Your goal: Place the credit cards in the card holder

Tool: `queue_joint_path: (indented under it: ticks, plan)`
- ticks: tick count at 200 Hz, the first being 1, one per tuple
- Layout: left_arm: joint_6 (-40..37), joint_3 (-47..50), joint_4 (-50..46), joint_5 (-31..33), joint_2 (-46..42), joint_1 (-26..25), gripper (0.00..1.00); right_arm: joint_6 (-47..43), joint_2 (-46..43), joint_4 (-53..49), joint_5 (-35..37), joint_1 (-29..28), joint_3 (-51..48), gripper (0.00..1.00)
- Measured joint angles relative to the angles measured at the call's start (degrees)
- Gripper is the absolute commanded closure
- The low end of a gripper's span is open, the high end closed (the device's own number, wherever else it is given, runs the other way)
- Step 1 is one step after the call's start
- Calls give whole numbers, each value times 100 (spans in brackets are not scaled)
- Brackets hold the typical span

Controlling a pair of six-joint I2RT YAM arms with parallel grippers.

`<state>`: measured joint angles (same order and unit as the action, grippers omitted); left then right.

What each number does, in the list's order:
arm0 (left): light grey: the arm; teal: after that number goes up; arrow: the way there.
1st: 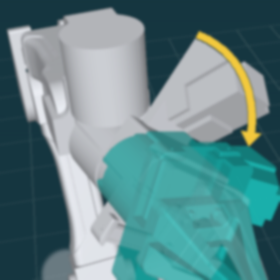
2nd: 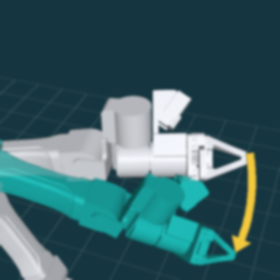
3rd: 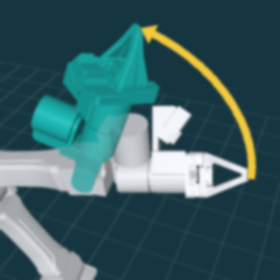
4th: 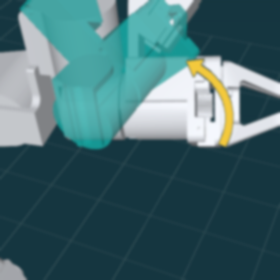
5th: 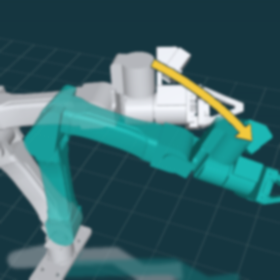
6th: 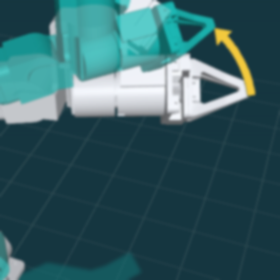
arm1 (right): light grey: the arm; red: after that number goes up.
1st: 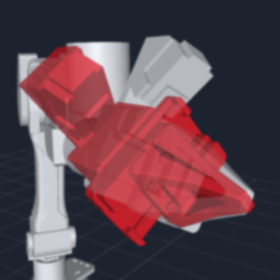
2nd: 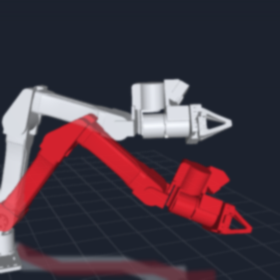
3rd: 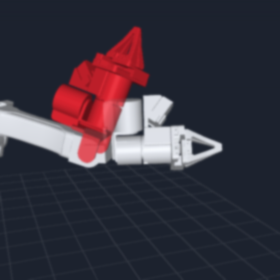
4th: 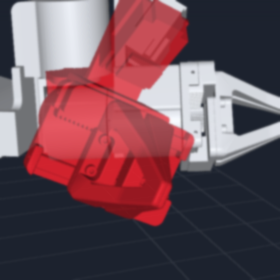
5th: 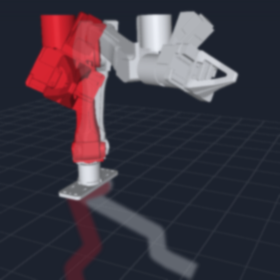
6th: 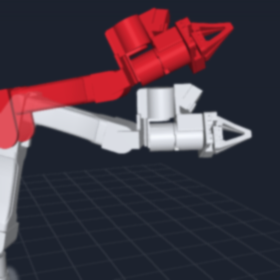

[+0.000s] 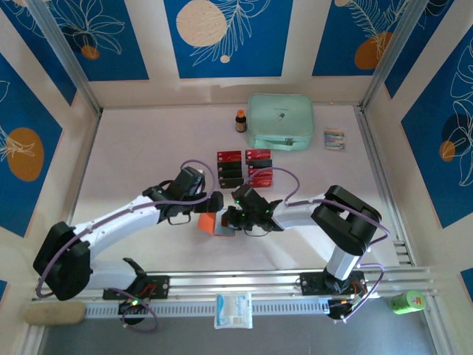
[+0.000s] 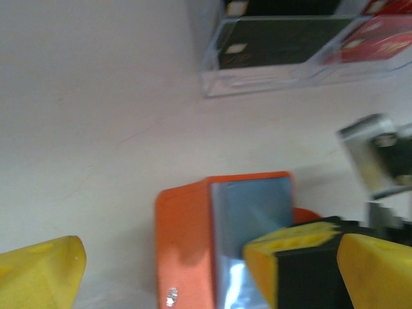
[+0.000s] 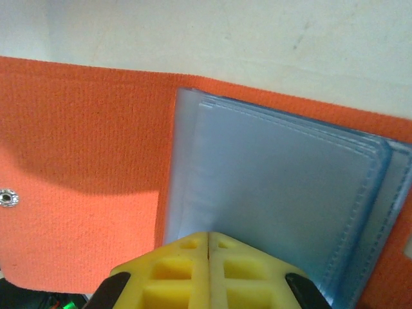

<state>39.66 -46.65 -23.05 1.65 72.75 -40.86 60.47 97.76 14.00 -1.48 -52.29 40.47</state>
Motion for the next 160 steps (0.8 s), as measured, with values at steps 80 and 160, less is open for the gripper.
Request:
queue_joint_path:
  ticks: [80, 160]
  plan:
    - [1272, 404, 1438, -1156, -181, 4, 0, 20, 0, 20, 2, 0, -9, 100]
    - [1840, 1161, 2277, -1318, -175, -2, 0, 22, 0, 22, 0, 0, -9, 100]
